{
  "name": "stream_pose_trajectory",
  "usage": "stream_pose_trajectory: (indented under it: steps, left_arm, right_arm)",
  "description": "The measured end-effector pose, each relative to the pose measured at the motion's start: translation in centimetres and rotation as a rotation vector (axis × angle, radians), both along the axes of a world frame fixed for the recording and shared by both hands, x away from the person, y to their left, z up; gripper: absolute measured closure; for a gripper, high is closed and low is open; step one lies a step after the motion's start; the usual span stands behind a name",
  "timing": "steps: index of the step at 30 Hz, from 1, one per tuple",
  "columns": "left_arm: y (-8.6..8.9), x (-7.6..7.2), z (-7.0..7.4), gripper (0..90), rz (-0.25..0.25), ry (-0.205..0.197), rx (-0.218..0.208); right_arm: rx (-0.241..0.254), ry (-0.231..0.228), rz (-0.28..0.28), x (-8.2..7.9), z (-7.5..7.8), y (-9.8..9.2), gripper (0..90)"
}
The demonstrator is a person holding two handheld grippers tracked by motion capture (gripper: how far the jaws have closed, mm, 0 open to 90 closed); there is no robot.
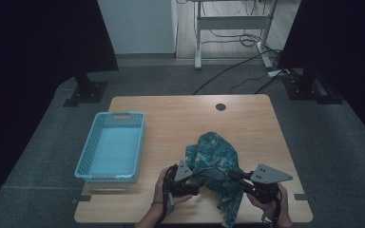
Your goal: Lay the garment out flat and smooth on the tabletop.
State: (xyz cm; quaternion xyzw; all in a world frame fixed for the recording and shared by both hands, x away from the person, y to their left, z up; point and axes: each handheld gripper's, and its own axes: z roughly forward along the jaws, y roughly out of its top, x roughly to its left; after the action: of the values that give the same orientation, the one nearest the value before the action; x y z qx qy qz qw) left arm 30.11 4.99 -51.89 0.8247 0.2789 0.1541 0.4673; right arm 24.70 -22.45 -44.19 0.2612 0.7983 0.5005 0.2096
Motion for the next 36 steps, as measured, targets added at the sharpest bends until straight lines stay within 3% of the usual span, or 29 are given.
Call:
stream_pose_trajectory:
  steps: [5, 7, 14, 22, 30, 36]
  left_arm:
    - [-0.5, 0.5, 0.0, 34.7, 0.001, -0.009, -0.004]
    - [-0.8, 0.8, 0.1, 43.0, 0.001, -0.020, -0.011]
    - [-1.5, 0.9, 0.1, 58.3, -0.014, -0.036, -0.003]
    - [-1.1, 1.3, -0.1, 81.0, -0.027, -0.007, -0.026]
    - [-1.2, 1.1, 0.1, 84.8, -0.027, -0.006, -0.015]
    - [-0.8, 0.9, 0.7, 85.1, -0.028, -0.015, -0.033]
  right_arm:
    - [-0.001, 0.003, 0.001, 0.0, 0.0, -0.1, 87.0]
    - [-0.004, 0.008, 0.001, 0.1, -0.2, 0.0, 87.1]
    - [-0.007, 0.022, 0.003, 0.3, -0.4, -0.1, 87.0]
    - [-0.015, 0.032, 0.016, 0.4, -0.7, 0.1, 87.1]
    - [-0.018, 0.032, 0.017, 0.4, -0.8, 0.1, 87.0]
    - [-0.012, 0.025, 0.006, 0.4, -0.6, -0.3, 87.0]
